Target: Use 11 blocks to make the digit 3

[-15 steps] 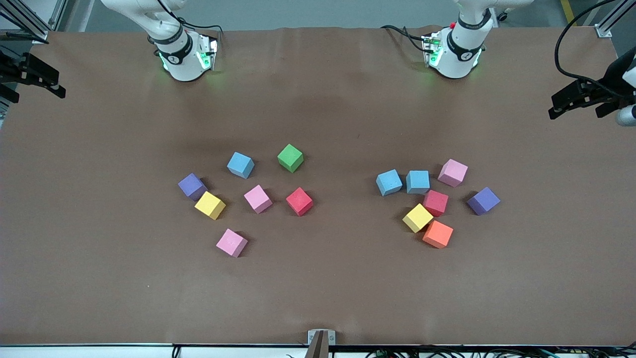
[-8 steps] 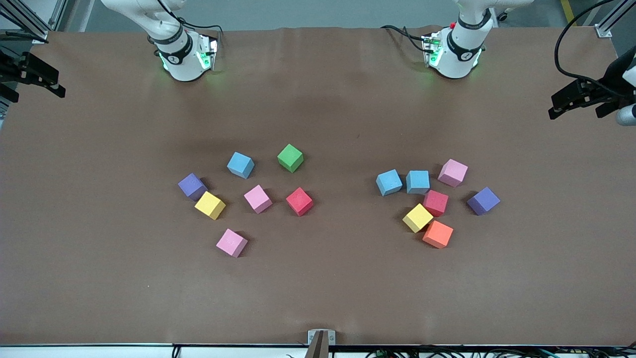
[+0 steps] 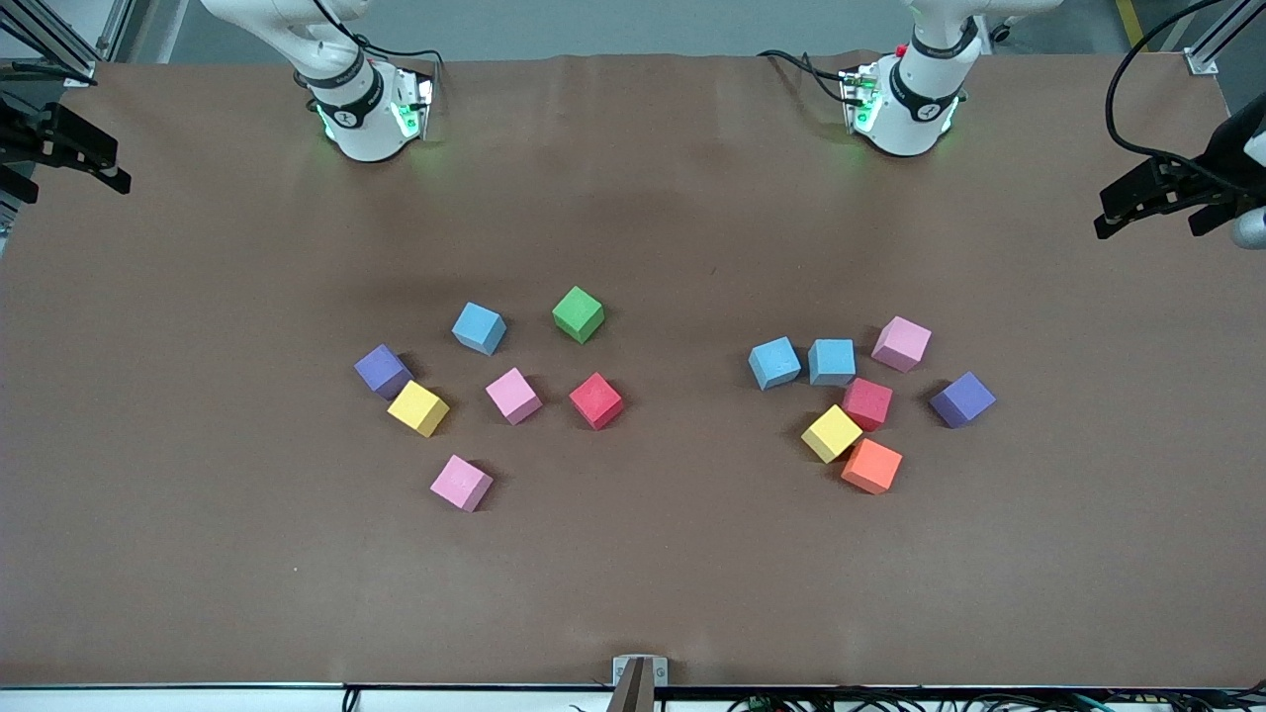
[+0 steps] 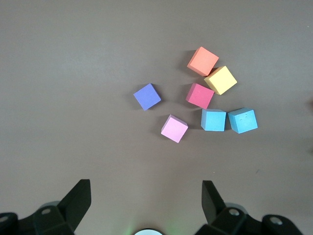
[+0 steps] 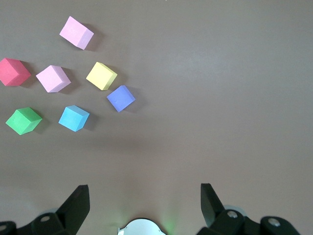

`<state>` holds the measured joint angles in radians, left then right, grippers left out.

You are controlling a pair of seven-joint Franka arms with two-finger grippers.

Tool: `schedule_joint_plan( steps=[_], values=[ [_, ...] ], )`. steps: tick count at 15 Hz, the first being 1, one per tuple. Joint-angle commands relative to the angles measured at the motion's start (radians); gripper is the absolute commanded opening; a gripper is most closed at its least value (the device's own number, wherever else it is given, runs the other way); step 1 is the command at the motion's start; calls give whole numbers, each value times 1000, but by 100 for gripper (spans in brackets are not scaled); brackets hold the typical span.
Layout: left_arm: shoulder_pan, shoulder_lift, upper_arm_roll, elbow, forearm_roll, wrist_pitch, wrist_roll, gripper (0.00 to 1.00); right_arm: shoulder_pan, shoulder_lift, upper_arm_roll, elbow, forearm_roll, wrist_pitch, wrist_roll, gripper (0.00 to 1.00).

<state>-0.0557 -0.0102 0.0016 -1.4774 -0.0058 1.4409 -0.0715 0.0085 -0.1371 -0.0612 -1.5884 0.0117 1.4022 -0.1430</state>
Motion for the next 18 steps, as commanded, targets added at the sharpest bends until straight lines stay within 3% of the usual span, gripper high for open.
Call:
schedule_joint_plan(
  steps=[1, 5, 10, 12, 18],
  values=[
    [-1, 4, 1, 19, -20, 1, -4, 100, -5, -38, 6, -41, -10, 11, 22, 100],
    [-7, 19, -54, 11, -23, 1, -82, 100, -5, -39, 6, -41, -1, 11, 77, 100],
    [-12, 146, -210, -12, -7, 6, -292, 100, -10, -41, 0, -42, 22, 12, 86, 100],
    [-22, 157, -250, -88, 18, 77, -353, 100, -9, -45, 0, -42, 22, 14, 86, 100],
    [-101, 159, -262, -351, 17, 383, -582, 100, -5, -53, 0, -53, 22, 20, 85, 100]
  ],
)
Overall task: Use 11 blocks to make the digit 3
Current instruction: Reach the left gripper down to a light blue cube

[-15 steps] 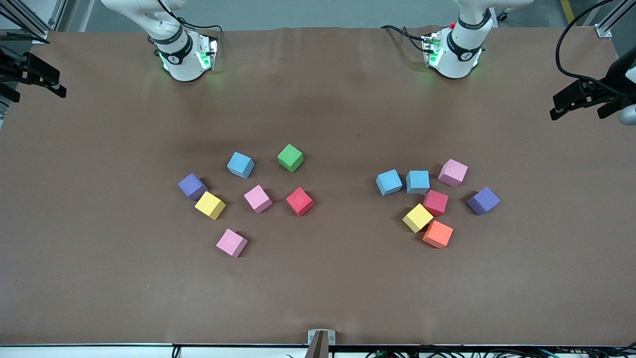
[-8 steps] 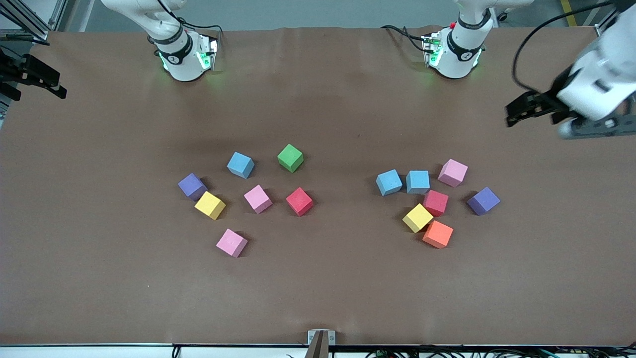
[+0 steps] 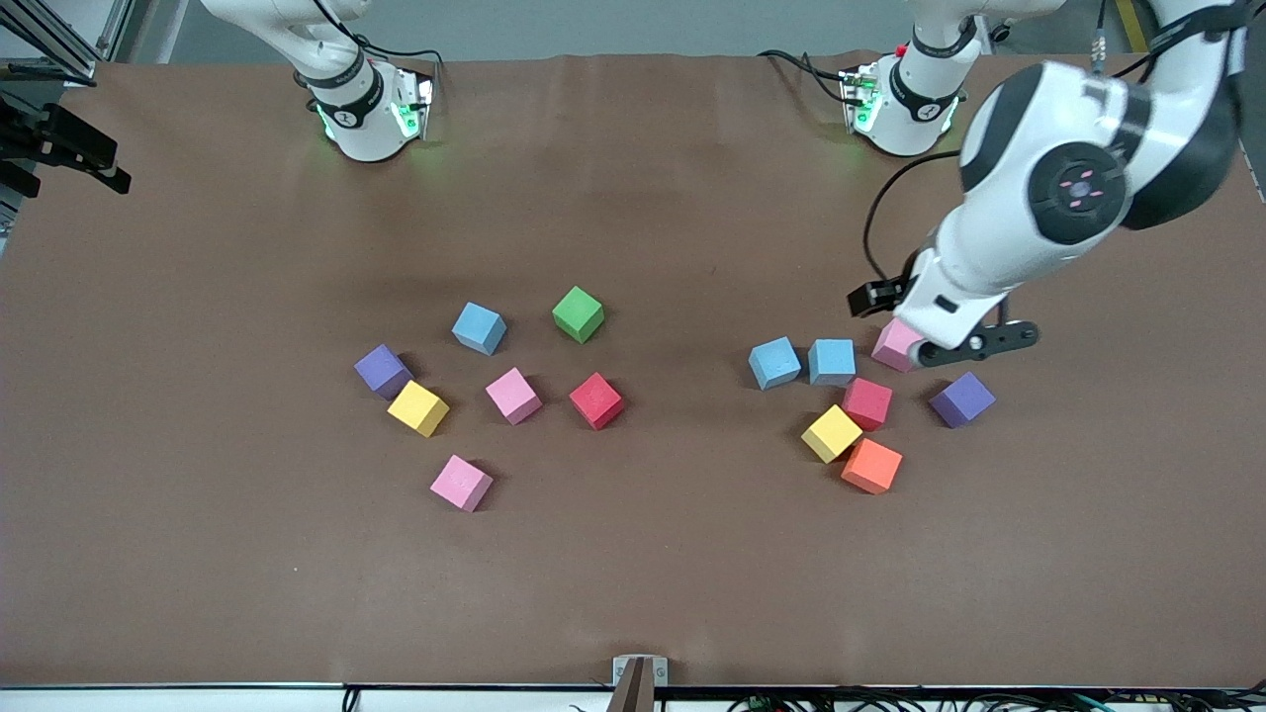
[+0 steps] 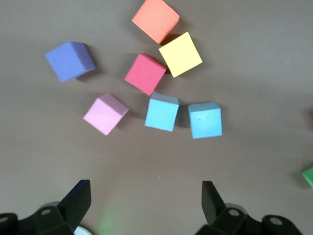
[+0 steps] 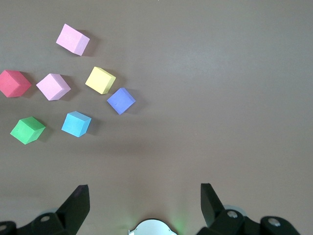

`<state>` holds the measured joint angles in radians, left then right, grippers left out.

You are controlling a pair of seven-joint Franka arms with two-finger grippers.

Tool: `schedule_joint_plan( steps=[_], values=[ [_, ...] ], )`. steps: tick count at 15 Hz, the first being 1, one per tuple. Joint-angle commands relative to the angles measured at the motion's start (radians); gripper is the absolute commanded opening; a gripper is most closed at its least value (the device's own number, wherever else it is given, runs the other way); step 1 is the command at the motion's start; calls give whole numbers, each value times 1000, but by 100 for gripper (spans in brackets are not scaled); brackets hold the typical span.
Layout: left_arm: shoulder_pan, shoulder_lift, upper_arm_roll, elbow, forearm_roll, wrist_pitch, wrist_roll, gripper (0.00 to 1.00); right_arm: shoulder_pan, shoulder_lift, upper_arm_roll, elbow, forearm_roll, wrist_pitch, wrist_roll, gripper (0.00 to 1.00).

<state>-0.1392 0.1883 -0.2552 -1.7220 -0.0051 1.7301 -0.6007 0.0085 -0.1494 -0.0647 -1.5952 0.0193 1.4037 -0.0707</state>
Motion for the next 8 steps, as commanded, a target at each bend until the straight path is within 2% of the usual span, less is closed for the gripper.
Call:
schedule_joint_plan(
  steps=[1, 4, 8],
  values=[
    [-23, -47, -12, -157, 16, 152, -79, 100, -4, -41, 3, -46, 14, 18, 12, 100],
    [-25, -44, -52, -275, 16, 340, -169, 100, -2, -41, 6, -49, 16, 17, 11, 100],
    [-34, -18, -67, -395, 16, 560, -223, 100, -2, -41, 6, -52, 16, 18, 11, 100]
  ],
)
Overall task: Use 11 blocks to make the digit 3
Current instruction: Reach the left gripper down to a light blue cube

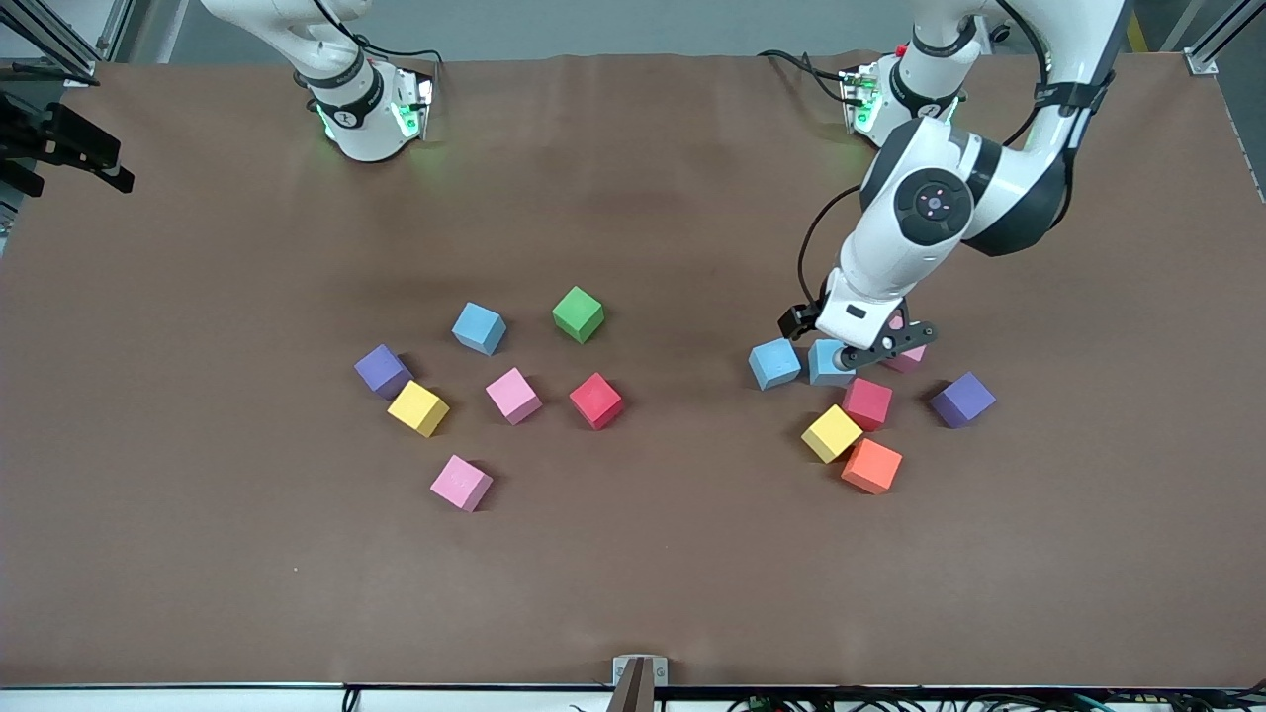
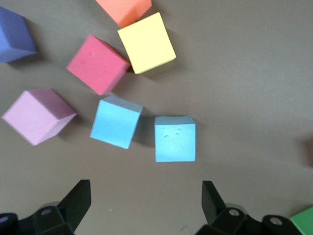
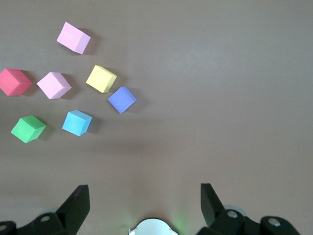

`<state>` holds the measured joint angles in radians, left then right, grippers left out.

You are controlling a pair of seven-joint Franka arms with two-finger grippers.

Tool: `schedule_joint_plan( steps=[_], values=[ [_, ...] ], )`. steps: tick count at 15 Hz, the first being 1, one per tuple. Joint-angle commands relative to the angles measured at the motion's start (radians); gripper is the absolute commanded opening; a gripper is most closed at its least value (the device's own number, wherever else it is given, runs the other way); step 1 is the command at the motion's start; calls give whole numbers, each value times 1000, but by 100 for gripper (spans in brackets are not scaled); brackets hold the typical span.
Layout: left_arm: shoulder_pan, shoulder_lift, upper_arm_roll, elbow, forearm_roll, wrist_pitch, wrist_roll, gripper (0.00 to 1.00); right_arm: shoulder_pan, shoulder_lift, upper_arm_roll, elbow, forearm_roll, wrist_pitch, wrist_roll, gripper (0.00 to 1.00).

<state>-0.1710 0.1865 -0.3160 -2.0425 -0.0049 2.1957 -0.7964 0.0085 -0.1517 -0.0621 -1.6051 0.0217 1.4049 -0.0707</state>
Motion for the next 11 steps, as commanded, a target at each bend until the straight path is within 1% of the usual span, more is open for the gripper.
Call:
schedule_joint_plan(
  steps=[1, 3, 5, 6, 8, 11],
  values=[
    [-4, -3, -8, -94, 16, 143, -29, 100, -1, -39, 4, -42, 14, 17, 11, 100],
    [-27, 36, -6, -117, 19, 219, -46, 100, -1, -40, 4, -42, 14, 19, 8, 100],
    [-36, 77, -5, -117, 25, 269, -70, 100, -1, -39, 7, -42, 14, 20, 5, 100],
    [-36, 96, -5, -116, 46, 292, -82, 100, -1, -39, 8, -42, 14, 25, 3, 100],
    [-38, 137, -5, -104, 95, 318, -124, 100, -1, -39, 7, -42, 12, 31, 0, 100],
    [-39, 198, -5, -64, 164, 323, -184, 100, 1, -39, 8, -39, 6, 40, 0, 100]
  ],
)
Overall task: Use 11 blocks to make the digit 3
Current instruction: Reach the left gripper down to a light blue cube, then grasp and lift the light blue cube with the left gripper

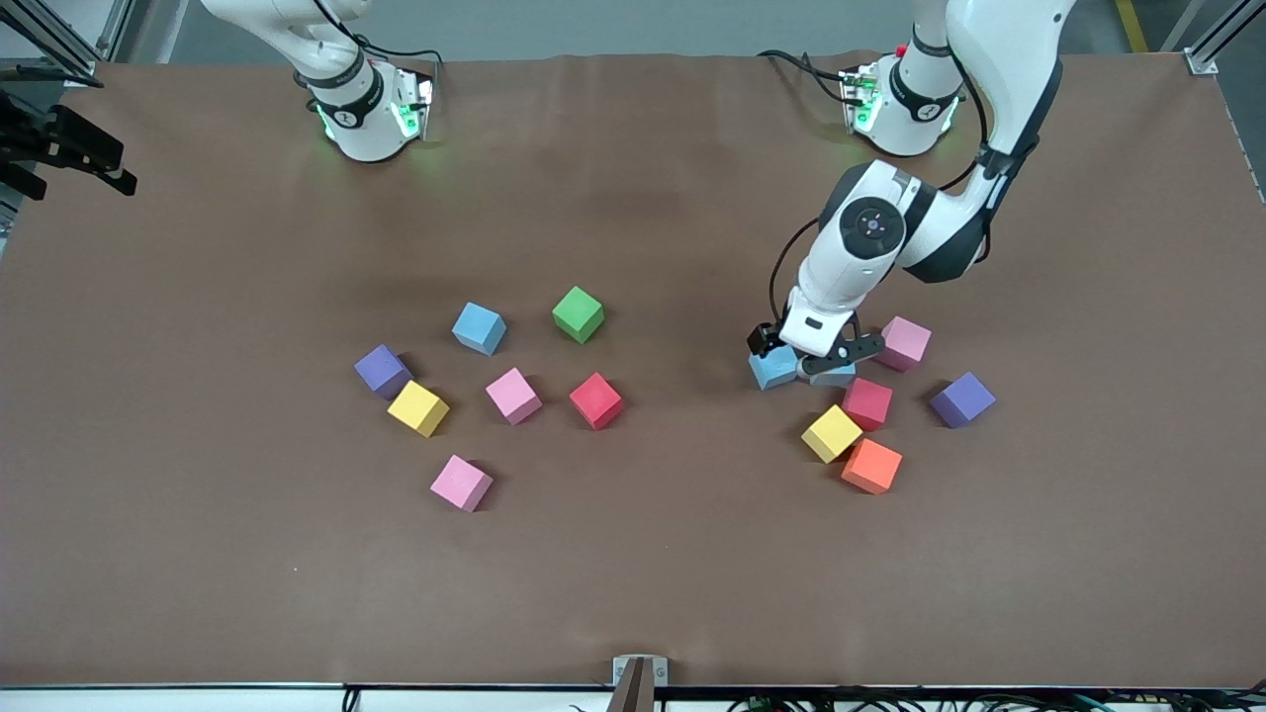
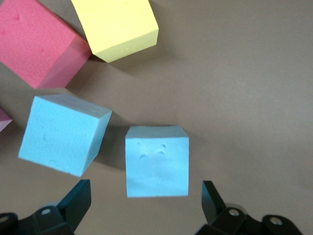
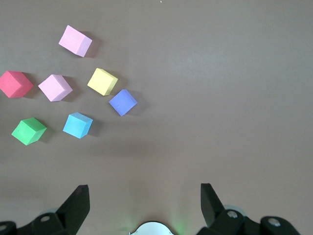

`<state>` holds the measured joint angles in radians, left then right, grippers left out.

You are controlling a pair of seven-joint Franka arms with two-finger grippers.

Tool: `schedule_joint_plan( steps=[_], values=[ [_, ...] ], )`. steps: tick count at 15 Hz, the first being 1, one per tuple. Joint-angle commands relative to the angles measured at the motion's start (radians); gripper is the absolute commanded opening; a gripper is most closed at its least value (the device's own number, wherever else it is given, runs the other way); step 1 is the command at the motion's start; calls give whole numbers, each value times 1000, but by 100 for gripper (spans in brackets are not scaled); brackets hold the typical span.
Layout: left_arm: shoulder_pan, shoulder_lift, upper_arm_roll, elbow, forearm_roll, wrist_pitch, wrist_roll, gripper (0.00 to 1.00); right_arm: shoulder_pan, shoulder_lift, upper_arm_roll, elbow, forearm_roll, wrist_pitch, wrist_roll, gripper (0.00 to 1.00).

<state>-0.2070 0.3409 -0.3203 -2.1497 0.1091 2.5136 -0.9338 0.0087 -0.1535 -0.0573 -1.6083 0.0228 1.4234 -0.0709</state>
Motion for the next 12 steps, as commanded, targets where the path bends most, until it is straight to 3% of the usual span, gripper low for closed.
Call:
schedule_joint_plan(
  steps=[1, 11, 12],
  values=[
    [-3, 64, 0, 60, 64, 4, -66, 100, 0, -37, 4, -36, 3, 23, 0, 100],
    [-25, 128, 3, 82, 95, 5, -94, 99, 0, -37, 7, -36, -9, 14, -3, 100],
    [-25, 135, 3, 86, 99, 5, -94, 95, 0, -37, 7, -36, -9, 14, -4, 100]
  ],
)
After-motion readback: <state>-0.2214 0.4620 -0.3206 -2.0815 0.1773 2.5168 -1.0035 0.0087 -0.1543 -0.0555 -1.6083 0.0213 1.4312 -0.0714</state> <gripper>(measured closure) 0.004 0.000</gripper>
